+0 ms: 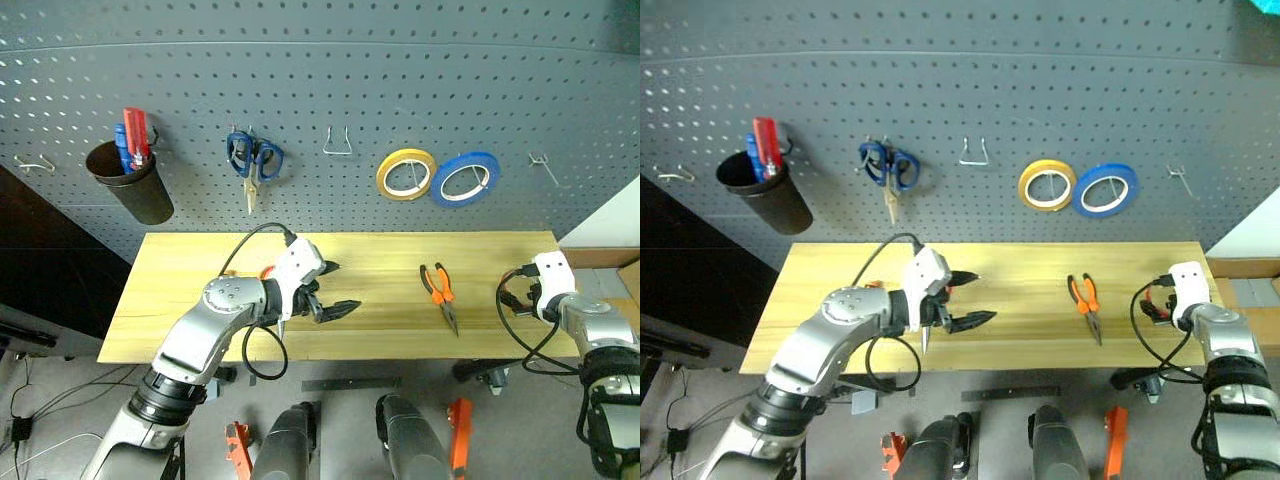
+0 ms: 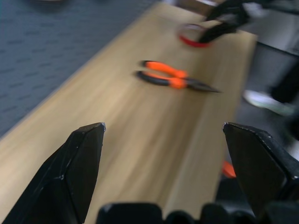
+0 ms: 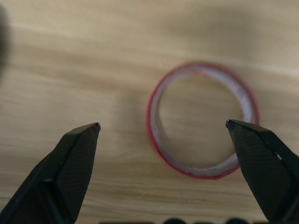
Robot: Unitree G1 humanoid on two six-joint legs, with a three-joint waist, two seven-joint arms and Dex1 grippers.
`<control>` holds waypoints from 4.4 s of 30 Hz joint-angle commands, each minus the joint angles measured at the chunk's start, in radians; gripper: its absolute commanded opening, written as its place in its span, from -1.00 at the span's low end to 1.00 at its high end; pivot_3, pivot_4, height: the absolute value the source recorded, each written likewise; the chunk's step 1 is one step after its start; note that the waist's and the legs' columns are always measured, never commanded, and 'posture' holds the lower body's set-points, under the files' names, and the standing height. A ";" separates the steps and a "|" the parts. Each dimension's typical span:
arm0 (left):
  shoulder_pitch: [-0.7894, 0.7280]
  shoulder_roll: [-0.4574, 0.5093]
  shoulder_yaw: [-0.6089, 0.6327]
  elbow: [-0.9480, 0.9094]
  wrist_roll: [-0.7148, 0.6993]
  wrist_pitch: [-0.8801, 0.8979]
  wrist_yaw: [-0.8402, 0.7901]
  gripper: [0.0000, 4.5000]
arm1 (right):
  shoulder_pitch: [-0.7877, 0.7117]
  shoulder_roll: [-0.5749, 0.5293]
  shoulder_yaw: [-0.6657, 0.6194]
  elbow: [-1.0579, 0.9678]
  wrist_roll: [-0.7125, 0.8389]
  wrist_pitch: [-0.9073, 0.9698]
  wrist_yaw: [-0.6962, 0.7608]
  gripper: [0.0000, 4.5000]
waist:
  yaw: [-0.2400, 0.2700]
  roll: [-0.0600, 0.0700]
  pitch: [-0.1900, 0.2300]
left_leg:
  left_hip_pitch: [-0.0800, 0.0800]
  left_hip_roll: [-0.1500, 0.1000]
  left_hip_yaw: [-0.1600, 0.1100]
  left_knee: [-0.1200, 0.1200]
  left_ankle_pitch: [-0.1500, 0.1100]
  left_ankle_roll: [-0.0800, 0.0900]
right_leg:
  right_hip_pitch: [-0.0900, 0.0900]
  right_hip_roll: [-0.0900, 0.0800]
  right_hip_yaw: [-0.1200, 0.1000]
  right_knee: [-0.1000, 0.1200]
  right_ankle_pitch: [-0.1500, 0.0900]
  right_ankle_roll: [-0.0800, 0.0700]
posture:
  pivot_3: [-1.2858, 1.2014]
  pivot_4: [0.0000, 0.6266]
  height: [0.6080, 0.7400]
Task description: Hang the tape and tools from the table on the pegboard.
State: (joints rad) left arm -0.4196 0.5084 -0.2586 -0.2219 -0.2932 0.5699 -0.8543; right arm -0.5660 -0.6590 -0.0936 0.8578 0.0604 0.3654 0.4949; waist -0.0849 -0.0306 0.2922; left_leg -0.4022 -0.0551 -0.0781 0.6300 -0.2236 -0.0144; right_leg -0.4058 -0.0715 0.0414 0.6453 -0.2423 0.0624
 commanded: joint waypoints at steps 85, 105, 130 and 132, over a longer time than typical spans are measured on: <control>-0.218 0.070 -0.011 0.360 0.139 -0.409 -0.270 0.95 | 0.238 0.482 -0.011 -1.190 -0.009 0.747 -0.403 0.81 | -0.020 0.001 0.043 | -0.023 -0.002 -0.001 0.016 0.002 0.005 | -0.020 -0.002 0.000 0.002 0.011 0.006 | -0.11 0.07 1.00; -0.211 0.047 -0.002 0.347 0.156 -0.401 -0.262 0.95 | -0.093 0.426 -0.022 -0.428 0.000 0.552 -0.369 0.81 | -0.028 0.000 0.042 | -0.030 -0.002 0.003 0.017 0.003 0.003 | -0.035 -0.003 0.002 0.018 0.011 0.006 | -0.08 0.00 1.00; 0.067 0.127 0.338 0.151 -0.008 -0.257 -0.091 0.95 | 0.101 0.602 0.302 -1.524 0.010 0.810 -0.411 0.14 | -0.030 -0.002 0.040 | -0.032 0.000 0.000 0.016 0.006 -0.001 | -0.039 -0.001 0.001 0.020 0.012 0.004 | -0.07 -0.07 1.00; 0.085 0.127 0.392 0.139 -0.039 -0.249 -0.067 0.95 | 0.045 0.628 0.322 -1.528 -0.004 0.775 -0.423 0.14 | -0.028 -0.002 0.039 | -0.031 0.001 -0.001 0.016 0.007 -0.002 | -0.039 -0.001 0.000 0.020 0.013 0.003 | -0.07 -0.09 1.00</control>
State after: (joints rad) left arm -0.3426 0.6251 0.0707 -0.0345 -0.2897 0.3192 -0.9436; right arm -0.4706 -0.0359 0.2239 -0.6073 0.0626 1.1748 0.0874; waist -0.1125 -0.0324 0.3315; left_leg -0.4336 -0.0548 -0.0794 0.6462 -0.2158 -0.0170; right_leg -0.4449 -0.0728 0.0415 0.6648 -0.2285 0.0643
